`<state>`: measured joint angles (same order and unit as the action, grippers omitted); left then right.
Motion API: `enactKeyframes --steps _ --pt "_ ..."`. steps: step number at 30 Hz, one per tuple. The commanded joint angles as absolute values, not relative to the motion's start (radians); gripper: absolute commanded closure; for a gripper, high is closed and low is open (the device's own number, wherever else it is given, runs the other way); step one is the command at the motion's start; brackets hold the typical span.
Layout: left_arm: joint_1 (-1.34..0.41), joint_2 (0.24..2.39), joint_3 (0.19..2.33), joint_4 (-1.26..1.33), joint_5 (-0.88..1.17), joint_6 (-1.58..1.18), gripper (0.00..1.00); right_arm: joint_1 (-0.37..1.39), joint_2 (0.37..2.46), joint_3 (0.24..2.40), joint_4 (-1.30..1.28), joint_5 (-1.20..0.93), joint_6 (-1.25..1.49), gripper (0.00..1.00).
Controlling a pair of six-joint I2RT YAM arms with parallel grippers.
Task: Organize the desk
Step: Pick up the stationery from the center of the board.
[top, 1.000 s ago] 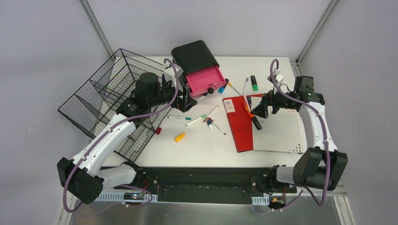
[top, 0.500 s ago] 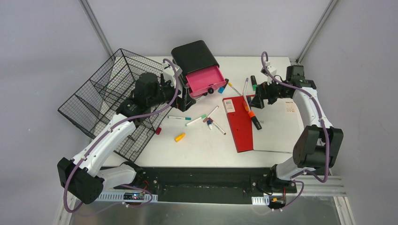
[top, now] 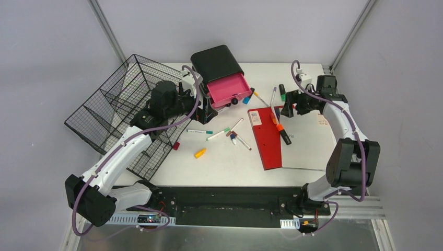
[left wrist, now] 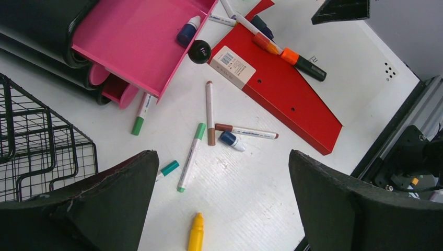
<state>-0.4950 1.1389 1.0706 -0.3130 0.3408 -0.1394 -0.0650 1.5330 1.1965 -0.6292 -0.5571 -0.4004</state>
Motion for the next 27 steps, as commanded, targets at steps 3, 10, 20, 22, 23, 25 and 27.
enactKeyframes --steps 3,10,20,22,23,25,27 --pt "-0.483 1.134 1.067 -0.273 0.336 -0.11 0.01 -0.027 1.57 1.213 -0.487 -0.44 -0.298 0.19" --pt "-0.483 1.152 1.07 -0.28 0.336 -0.106 0.01 0.03 1.671 1.226 -0.45 -0.337 -0.278 0.39" --pt "-0.483 1.154 1.071 -0.28 0.342 -0.107 0.01 0.066 1.845 1.369 -0.467 -0.321 -0.228 0.66" --pt "-0.483 1.151 1.071 -0.281 0.342 -0.106 0.01 0.068 1.872 1.381 -0.467 -0.314 -0.222 0.67" --pt "-0.483 1.153 1.072 -0.28 0.343 -0.106 0.01 0.07 1.881 1.387 -0.468 -0.304 -0.219 0.67" --pt "-0.483 1.155 1.072 -0.281 0.345 -0.107 0.01 0.074 1.892 1.392 -0.47 -0.289 -0.219 0.67" --pt "-0.483 1.158 1.074 -0.28 0.352 -0.11 0.01 0.075 1.898 1.395 -0.47 -0.284 -0.218 0.67"
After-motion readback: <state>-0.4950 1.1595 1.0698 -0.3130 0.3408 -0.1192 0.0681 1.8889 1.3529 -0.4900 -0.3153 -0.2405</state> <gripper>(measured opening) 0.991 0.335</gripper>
